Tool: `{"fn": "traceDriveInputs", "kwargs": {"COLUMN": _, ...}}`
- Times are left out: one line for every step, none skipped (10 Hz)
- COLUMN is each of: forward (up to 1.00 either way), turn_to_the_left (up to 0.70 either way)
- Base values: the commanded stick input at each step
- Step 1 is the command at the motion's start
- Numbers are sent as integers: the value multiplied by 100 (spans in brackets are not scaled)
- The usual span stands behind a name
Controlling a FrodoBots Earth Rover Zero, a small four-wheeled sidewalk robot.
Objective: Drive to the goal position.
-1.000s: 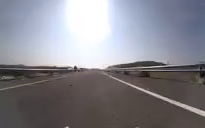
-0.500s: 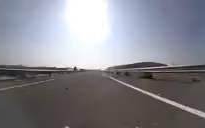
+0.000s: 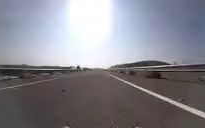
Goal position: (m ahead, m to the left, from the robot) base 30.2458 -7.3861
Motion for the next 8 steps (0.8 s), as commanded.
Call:
{"fn": "traceDriveInputs", "kwargs": {"forward": 100, "turn_to_the_left": 3}}
{"fn": "traceDriveInputs", "kwargs": {"forward": 100, "turn_to_the_left": 3}}
{"fn": "traceDriveInputs", "kwargs": {"forward": 100, "turn_to_the_left": 3}}
{"fn": "traceDriveInputs", "kwargs": {"forward": 100, "turn_to_the_left": 3}}
{"fn": "traceDriveInputs", "kwargs": {"forward": 100, "turn_to_the_left": 3}}
{"fn": "traceDriveInputs", "kwargs": {"forward": 100, "turn_to_the_left": 3}}
{"fn": "traceDriveInputs", "kwargs": {"forward": 100, "turn_to_the_left": 3}}
{"fn": "traceDriveInputs", "kwargs": {"forward": 100, "turn_to_the_left": 3}}
